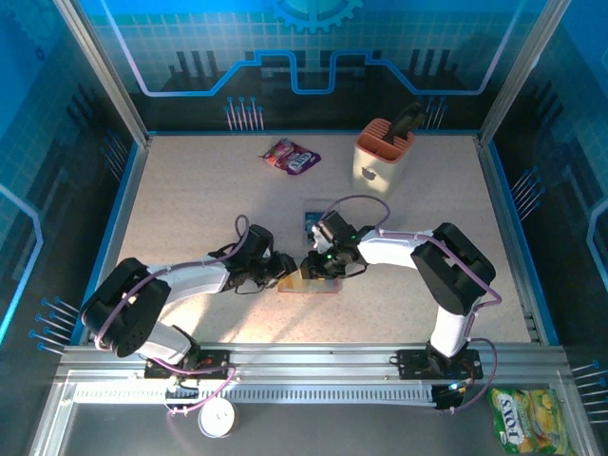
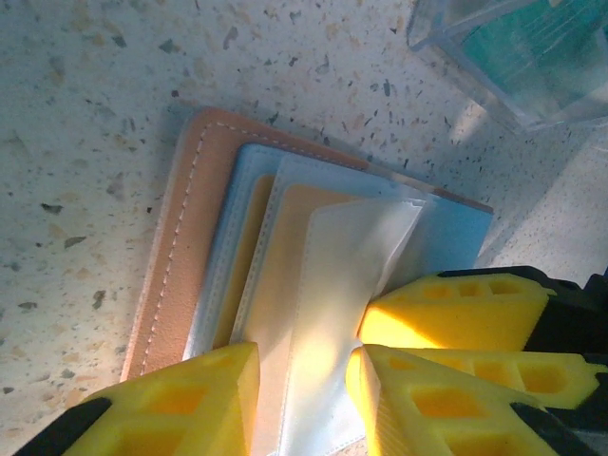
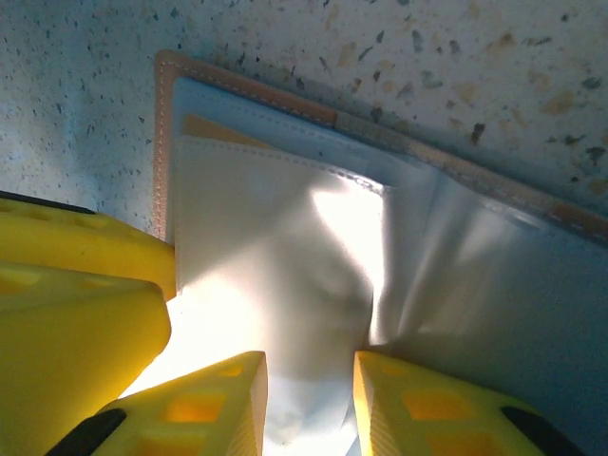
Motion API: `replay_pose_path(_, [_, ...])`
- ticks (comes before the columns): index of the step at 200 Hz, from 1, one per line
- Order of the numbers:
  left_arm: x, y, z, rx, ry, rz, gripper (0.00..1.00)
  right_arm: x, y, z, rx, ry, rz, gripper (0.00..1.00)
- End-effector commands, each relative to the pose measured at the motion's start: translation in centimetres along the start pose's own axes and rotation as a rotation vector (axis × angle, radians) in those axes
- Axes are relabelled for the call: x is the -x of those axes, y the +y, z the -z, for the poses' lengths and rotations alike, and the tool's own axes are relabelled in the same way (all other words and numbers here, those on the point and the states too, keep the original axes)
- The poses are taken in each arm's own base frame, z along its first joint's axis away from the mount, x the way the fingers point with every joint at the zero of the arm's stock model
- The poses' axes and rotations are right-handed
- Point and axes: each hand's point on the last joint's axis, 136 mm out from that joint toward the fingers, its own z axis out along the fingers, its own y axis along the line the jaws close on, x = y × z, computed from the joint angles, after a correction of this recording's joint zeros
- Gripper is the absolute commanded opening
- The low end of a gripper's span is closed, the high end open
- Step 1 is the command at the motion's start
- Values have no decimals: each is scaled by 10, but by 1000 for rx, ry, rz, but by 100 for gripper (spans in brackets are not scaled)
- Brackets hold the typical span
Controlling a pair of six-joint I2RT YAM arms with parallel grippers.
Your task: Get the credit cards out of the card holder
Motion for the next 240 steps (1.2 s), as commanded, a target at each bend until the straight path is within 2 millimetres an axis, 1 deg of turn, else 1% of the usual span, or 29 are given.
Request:
replay_pose_path(1, [3, -7, -2, -18, 6, 11, 34, -6, -6, 0, 1, 17, -20, 31])
replay_pose_path(22, [2, -5, -6, -13, 19, 20, 34, -6, -5, 0, 14, 18, -23, 31])
replay_pose_path(29, [1, -4, -8, -20, 25, 23, 32, -7, -4, -1, 19, 19, -25, 30])
replay_pose_path(60, [1, -14, -11, -90, 27, 41, 28, -7, -3, -1, 36, 15, -31, 30])
replay_pose_path(86, [3, -20, -10, -114, 21, 37, 26, -5, 3, 5, 57, 2, -24, 30])
replay_pose_path(102, [3, -25, -7, -130, 22, 28, 25, -1, 10, 14, 62, -15, -12, 33])
replay_pose_path(127, [4, -35, -3, -150, 23, 16, 25, 5, 19, 33, 50, -58, 16, 34])
replay_pose_path(144, [5, -40, -2, -152, 26, 8, 25, 8, 20, 46, 39, -82, 26, 34])
replay_pose_path(167, [5, -46, -6, -158, 41, 3, 25, 10, 21, 61, 35, -108, 32, 34])
replay_pose_path(187, [3, -53, -11, -160, 55, -7, 24, 10, 18, 73, 29, -131, 29, 34])
replay_pose_path(200, [1, -56, -15, -159, 68, -12, 21, 10, 15, 80, 26, -148, 24, 33])
replay_pose_path(240, [-6, -61, -28, -152, 95, -14, 19, 8, 5, 91, 28, -172, 0, 32])
